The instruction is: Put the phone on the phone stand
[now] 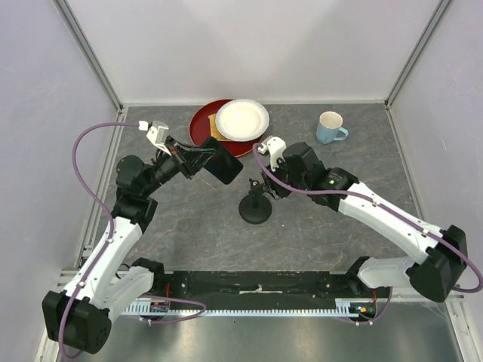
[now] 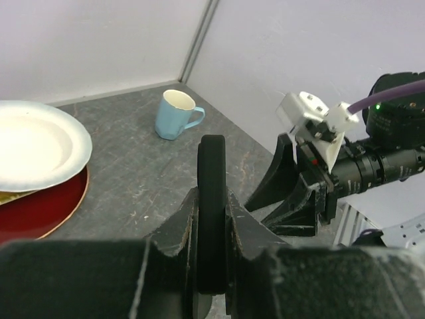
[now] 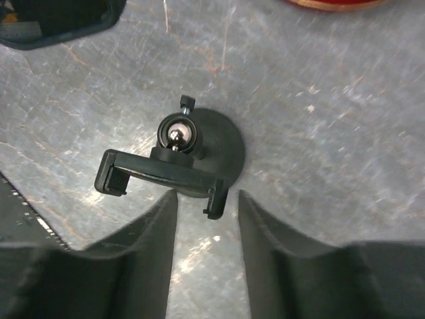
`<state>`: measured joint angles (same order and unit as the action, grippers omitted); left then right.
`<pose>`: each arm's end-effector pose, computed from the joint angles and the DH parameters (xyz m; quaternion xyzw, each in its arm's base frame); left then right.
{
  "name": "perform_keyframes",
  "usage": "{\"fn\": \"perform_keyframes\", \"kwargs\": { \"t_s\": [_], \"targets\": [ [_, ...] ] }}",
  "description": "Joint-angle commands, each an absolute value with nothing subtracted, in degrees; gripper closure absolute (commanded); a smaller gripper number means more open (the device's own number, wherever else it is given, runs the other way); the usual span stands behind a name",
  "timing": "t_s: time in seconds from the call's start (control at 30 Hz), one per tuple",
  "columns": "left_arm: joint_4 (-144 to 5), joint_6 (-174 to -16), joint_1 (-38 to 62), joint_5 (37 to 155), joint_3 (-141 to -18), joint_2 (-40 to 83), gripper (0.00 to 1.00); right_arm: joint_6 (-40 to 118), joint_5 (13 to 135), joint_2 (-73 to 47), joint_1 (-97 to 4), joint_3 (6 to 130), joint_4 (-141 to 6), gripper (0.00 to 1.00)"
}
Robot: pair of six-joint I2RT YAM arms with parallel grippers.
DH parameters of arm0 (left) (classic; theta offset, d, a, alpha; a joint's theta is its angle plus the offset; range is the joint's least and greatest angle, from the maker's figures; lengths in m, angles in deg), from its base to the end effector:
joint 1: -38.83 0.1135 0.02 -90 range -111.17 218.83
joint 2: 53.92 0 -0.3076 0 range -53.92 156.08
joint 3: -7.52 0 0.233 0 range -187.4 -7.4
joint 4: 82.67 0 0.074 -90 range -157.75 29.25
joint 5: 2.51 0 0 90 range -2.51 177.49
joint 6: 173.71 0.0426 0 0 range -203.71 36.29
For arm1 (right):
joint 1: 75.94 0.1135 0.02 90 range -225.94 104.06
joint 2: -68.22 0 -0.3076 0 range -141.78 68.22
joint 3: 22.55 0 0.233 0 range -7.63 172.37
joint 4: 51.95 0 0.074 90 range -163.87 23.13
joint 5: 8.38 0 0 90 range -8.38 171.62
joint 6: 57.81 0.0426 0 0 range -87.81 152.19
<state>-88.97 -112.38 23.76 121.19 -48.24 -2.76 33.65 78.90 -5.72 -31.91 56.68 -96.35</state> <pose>0.1549 -0.0662 0.3925 0.1498 0.6316 -0.4462 0.6161 0.1836 0.1803 0.3571 -0.3372 0.8375 0.1858 0.3878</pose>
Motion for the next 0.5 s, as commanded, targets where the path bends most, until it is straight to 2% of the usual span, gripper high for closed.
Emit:
{"fn": "perform_keyframes", "kwargs": {
  "t_s": [0.0, 0.07, 0.1, 0.3, 0.4, 0.47],
  "targets": [
    [-99.04, -116.14, 24.07, 127.64, -50.73, -3.21, 0.98, 33.42, 83.02, 2.19, -31.82, 55.57, -87.72, 0.40],
    [-102.63, -118.16, 24.15, 129.23, -50.30, -3.03, 0.98, 33.34, 83.90, 4.31, -31.91, 53.99, -86.57, 0.34],
    [-104.04, -118.95, 24.15, 130.72, -49.95, -2.94, 0.98, 33.42, 84.52, 6.06, -31.91, 53.55, -85.60, 0.27],
    [-106.86, -121.42, 24.07, 132.76, -49.77, -2.15, 0.98, 32.98, 86.71, 8.28, -32.00, 50.99, -84.54, 0.09],
    [-106.78, -121.50, 24.15, 132.76, -49.85, -2.06, 0.98, 33.33, 87.95, 6.18, -31.91, 52.22, -87.26, 0.06],
    [-106.78, -121.68, 24.07, 132.93, -50.03, -1.89, 0.98, 33.69, 86.73, 4.77, -31.91, 53.62, -89.54, 0.07]
  ]
}}
